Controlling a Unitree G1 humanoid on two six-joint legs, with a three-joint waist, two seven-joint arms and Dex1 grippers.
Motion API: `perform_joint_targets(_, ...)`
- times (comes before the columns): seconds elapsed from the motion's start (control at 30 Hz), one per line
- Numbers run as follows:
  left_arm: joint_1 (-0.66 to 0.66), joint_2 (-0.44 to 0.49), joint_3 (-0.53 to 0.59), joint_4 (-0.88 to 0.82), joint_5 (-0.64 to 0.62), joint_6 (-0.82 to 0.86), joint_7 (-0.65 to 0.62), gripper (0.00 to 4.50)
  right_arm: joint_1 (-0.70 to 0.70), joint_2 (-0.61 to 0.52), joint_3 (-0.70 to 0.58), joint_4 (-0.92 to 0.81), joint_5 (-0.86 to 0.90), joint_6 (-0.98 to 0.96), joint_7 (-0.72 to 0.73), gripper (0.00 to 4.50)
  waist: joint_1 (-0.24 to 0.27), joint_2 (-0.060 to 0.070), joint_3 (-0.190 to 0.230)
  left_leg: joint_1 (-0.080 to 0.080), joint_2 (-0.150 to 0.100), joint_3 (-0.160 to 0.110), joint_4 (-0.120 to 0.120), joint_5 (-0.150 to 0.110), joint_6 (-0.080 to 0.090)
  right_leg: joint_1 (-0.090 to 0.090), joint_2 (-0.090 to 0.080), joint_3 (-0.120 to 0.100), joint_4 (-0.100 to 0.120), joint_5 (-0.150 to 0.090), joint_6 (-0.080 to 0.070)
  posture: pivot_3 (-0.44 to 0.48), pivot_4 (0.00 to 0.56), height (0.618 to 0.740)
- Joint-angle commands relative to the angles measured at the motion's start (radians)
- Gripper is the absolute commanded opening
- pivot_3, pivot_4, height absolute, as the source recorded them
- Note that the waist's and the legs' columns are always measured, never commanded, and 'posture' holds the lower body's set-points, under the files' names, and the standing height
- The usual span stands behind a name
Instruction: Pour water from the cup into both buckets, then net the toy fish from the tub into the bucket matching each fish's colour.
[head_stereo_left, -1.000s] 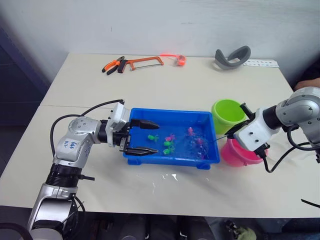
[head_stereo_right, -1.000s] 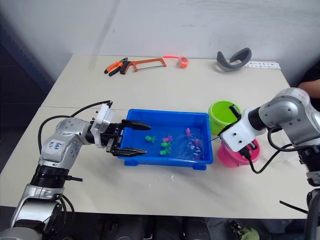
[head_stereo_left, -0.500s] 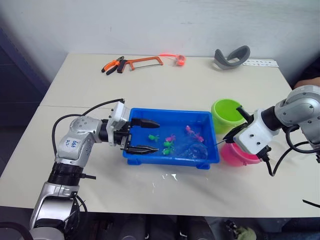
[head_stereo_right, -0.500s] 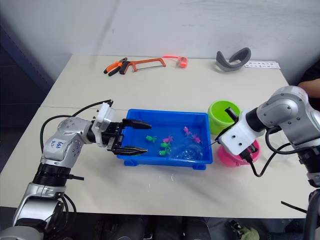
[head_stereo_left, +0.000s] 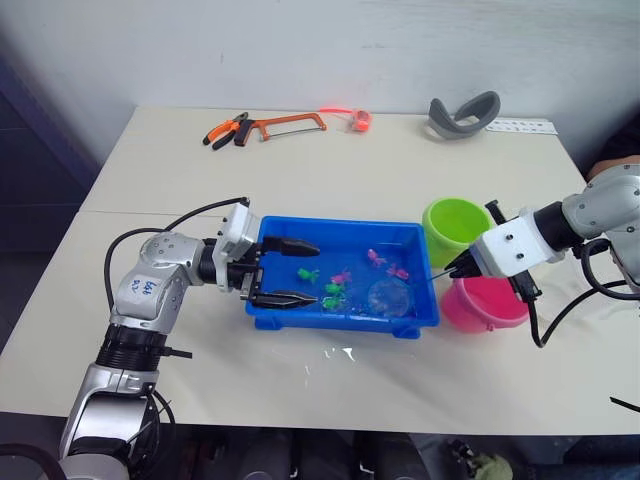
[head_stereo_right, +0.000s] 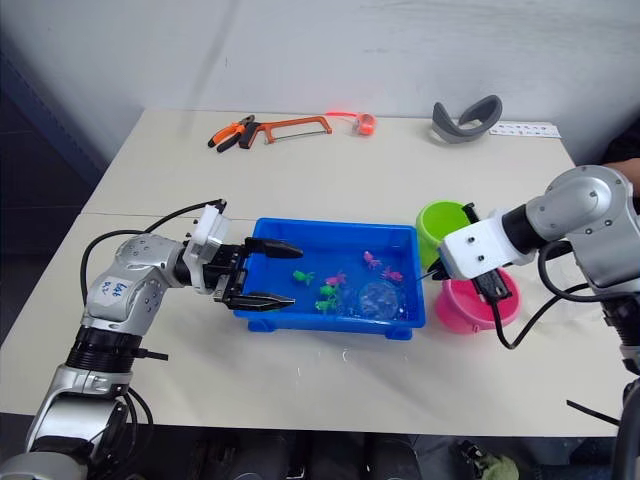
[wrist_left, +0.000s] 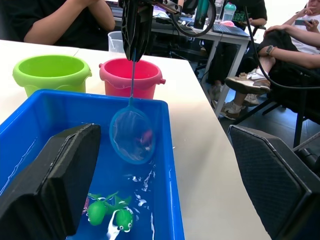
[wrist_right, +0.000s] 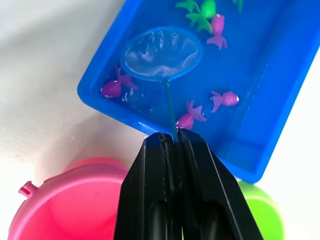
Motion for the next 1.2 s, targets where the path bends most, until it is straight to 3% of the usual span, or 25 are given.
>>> perform_joint_targets(0.03, 0.009, 0.005, 0.021, -0.029, -0.017, -0.012, 0.007, 4.45, -0.029, -0.002, -0.056, 0.029, -0.007, 0.004, -0.003, 0.0, 0.0, 0.0, 0.0, 0.0, 0.0, 0.0, 0.0, 0.0, 0.0, 0.0, 0.0, 0.0, 0.0, 0.0, 0.0, 0.0, 0.15, 0.74)
perform_joint_targets(0.37, 0.022, 0.007, 0.026, -0.041, -0.022, -0.01, 0.013, 4.45, -0.029, 0.016, -0.093, 0.04, 0.002, 0.068, -0.036, 0.0, 0.0, 0.0, 0.0, 0.0, 0.0, 0.0, 0.0, 0.0, 0.0, 0.0, 0.0, 0.0, 0.0, 0.0, 0.0, 0.0, 0.15, 0.74)
perform_joint_targets(0.73, 0.043, 0.005, 0.003, -0.055, -0.002, -0.022, 0.013, 4.45, -0.017, 0.045, -0.058, 0.038, -0.144, -0.269, -0.081, 0.0, 0.0, 0.0, 0.0, 0.0, 0.0, 0.0, 0.0, 0.0, 0.0, 0.0, 0.0, 0.0, 0.0, 0.0, 0.0, 0.0, 0.15, 0.74)
perform_joint_targets(1.2, 0.008, -0.017, -0.022, -0.008, 0.013, -0.056, 0.01, 4.45, -0.099, 0.024, 0.033, 0.165, -0.281, -0.475, -0.028, 0.0, 0.001, 0.001, 0.001, 0.0, 0.0, 0.001, 0.0, 0.0, 0.0, 0.0, 0.0, 0.0, 0.0, 0.0, 0.0, 0.0, 0.15, 0.74)
